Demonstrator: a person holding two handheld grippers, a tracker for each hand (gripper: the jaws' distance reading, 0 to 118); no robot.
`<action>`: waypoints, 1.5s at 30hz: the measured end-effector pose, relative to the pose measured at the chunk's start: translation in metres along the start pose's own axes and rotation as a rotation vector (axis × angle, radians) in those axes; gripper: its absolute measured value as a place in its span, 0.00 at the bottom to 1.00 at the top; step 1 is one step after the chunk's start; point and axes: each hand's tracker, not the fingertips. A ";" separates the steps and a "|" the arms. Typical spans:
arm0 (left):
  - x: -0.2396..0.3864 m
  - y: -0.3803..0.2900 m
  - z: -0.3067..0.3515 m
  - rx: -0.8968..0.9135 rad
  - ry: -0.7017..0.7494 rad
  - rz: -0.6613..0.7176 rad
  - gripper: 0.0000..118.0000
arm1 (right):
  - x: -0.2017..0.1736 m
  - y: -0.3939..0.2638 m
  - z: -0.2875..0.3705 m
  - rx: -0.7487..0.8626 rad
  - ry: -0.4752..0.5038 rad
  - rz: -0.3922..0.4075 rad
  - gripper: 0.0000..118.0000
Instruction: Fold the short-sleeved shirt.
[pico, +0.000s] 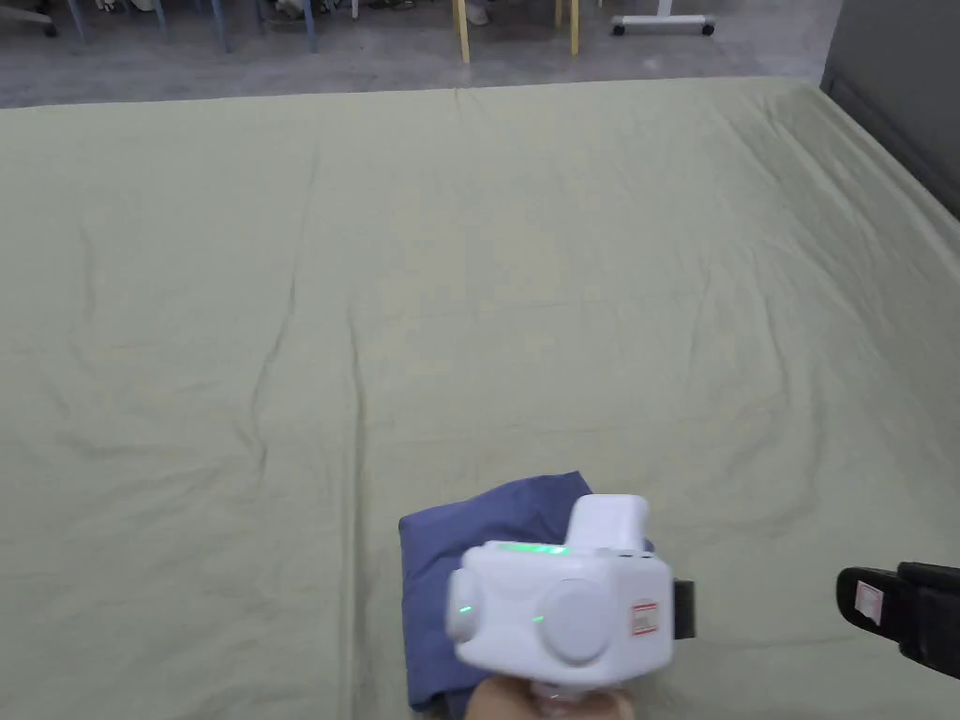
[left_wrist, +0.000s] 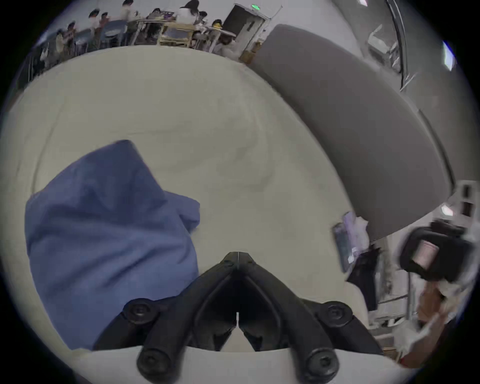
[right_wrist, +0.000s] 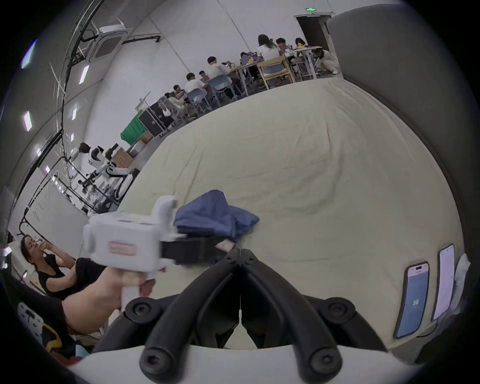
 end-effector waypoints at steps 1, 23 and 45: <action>-0.015 -0.003 0.020 0.033 -0.006 0.030 0.00 | -0.003 0.003 -0.007 -0.007 0.007 0.014 0.02; -0.181 -0.033 0.112 0.163 -0.057 0.379 0.00 | 0.047 0.002 -0.236 -0.409 0.222 -0.327 0.02; -0.177 -0.018 0.028 0.032 -0.169 0.386 0.23 | 0.056 -0.002 -0.240 -0.410 0.265 -0.334 0.02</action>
